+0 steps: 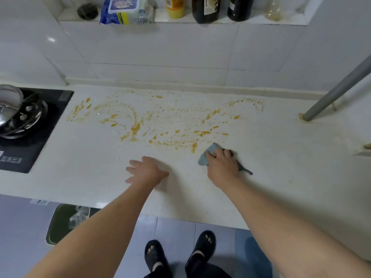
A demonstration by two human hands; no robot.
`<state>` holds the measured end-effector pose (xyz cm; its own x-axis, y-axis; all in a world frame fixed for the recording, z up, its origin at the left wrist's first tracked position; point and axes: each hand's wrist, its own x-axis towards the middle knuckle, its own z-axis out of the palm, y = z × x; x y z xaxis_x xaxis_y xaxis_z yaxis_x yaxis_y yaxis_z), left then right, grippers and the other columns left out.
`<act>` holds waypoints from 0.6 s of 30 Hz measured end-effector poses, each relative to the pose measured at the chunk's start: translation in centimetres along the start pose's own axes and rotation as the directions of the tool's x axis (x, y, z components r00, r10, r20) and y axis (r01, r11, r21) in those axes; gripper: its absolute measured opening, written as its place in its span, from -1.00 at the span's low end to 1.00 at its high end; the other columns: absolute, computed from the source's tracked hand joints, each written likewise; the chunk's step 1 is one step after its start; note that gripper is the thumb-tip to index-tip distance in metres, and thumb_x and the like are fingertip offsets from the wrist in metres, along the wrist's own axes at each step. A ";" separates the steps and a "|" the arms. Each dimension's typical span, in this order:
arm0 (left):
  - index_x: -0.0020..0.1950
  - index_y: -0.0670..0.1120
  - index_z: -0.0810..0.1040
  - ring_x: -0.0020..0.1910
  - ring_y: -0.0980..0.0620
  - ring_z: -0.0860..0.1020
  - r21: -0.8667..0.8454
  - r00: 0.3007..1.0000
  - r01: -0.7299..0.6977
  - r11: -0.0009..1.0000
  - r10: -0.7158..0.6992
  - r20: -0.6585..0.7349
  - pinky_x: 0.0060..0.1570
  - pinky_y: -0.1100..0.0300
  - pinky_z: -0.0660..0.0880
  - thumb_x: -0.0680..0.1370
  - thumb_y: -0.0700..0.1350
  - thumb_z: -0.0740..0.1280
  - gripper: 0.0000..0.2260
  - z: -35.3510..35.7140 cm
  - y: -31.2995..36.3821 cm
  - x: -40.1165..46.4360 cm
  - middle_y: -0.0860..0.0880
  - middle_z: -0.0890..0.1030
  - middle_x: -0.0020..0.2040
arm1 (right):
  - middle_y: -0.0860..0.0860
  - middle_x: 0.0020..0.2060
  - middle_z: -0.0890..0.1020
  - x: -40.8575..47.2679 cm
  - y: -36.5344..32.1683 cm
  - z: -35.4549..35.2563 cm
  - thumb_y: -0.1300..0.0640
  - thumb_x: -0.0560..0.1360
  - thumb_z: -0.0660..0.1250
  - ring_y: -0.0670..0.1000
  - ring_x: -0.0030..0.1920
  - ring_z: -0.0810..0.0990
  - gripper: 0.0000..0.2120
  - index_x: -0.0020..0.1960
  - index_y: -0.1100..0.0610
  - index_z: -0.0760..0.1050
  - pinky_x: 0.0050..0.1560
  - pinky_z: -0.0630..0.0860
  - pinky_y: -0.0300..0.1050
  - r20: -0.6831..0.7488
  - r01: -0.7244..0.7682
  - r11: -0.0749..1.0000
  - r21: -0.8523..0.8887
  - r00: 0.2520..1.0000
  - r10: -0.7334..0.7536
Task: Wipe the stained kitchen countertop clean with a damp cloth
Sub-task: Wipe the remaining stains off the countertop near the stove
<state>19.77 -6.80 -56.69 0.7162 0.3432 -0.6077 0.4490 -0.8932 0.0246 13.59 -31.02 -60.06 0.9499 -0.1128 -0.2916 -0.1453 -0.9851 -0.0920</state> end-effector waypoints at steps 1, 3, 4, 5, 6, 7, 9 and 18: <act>0.60 -0.06 0.14 0.55 -0.34 0.10 -0.002 1.000 0.007 1.000 -0.007 0.006 0.39 -0.40 0.28 0.34 0.29 0.57 0.01 -0.1 0.1 0.4 -0.26 0.09 0.58 | 0.09 0.41 0.34 -0.1 1.3 -0.1 -0.05 0.60 0.23 0.26 0.34 0.33 -0.50 0.53 -0.05 0.33 0.31 0.37 0.12 -0.025 -0.041 0.999 -0.019 0.999 0.040; 0.64 -0.09 0.08 0.56 -0.38 0.06 0.003 1.000 0.012 1.000 -0.012 0.024 0.39 -0.41 0.28 0.33 0.27 0.60 0.09 -0.4 0.5 1.0 -0.30 0.04 0.60 | 0.11 0.43 0.34 0.6 4.5 -0.5 0.00 0.59 0.24 0.26 0.33 0.34 -0.47 0.55 -0.04 0.30 0.35 0.36 0.11 -0.060 -0.144 0.989 -0.020 0.988 0.143; 0.65 -0.10 0.04 0.57 -0.41 0.03 0.014 0.999 0.015 1.000 -0.015 0.036 0.40 -0.42 0.28 0.33 0.26 0.61 0.12 -0.5 0.7 1.3 -0.32 0.01 0.61 | 0.12 0.45 0.34 1.3 5.8 -0.7 0.01 0.61 0.23 0.25 0.34 0.34 -0.46 0.58 -0.03 0.27 0.37 0.34 0.10 -0.061 -0.180 0.984 -0.008 0.982 0.180; 0.67 -0.11 0.01 0.58 -0.43 0.01 0.020 0.999 0.017 1.000 -0.018 0.040 0.41 -0.42 0.27 0.34 0.25 0.61 0.14 -0.4 0.8 1.6 -0.33 -0.03 0.62 | 0.12 0.46 0.33 2.1 6.7 -0.9 0.02 0.62 0.22 0.24 0.35 0.33 -0.46 0.59 -0.02 0.26 0.40 0.32 0.10 -0.056 -0.207 0.978 0.019 0.977 0.208; 0.67 -0.11 -0.01 0.58 -0.43 -0.01 0.017 0.999 0.022 1.000 -0.022 0.040 0.42 -0.42 0.25 0.34 0.25 0.61 0.15 -0.3 0.9 1.8 -0.33 -0.06 0.63 | 0.12 0.45 0.33 3.1 7.2 -1.1 0.01 0.64 0.20 0.24 0.36 0.31 -0.48 0.59 -0.02 0.26 0.42 0.30 0.10 -0.056 -0.232 0.970 0.071 0.970 0.236; 0.68 -0.11 -0.01 0.59 -0.43 -0.02 0.014 0.999 0.025 1.000 -0.026 0.037 0.43 -0.42 0.25 0.33 0.25 0.62 0.16 -0.2 0.8 1.8 -0.32 -0.07 0.64 | 0.12 0.44 0.33 4.1 7.3 -1.2 0.00 0.66 0.19 0.23 0.38 0.29 -0.49 0.59 -0.02 0.27 0.45 0.29 0.10 -0.061 -0.260 0.955 0.141 0.961 0.271; 0.67 -0.10 0.01 0.59 -0.41 -0.02 0.014 0.999 0.023 1.000 -0.023 0.027 0.43 -0.42 0.25 0.32 0.25 0.62 0.16 0.1 0.8 2.0 -0.31 -0.06 0.64 | 0.13 0.41 0.33 6.1 6.8 -1.6 -0.02 0.67 0.16 0.23 0.41 0.26 -0.52 0.58 -0.01 0.29 0.48 0.25 0.10 -0.063 -0.311 0.915 0.256 0.939 0.337; 0.63 -0.15 0.11 0.57 -0.42 0.06 0.036 0.998 0.035 0.999 -0.036 0.046 0.40 -0.38 0.33 0.31 0.20 0.65 0.11 -0.7 1.3 1.6 -0.33 0.02 0.62 | 0.10 0.34 0.32 7.0 -3.9 -1.3 0.14 0.58 0.25 0.19 0.28 0.36 -0.45 0.56 0.01 0.29 0.26 0.43 0.03 -0.008 -0.109 0.947 0.303 0.993 0.117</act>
<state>21.90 -7.23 -57.03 0.6739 0.3617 -0.6442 0.4538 -0.8907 -0.0254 21.11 -28.16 -60.53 0.9286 -0.2285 -0.2923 -0.3251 -0.8808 -0.3442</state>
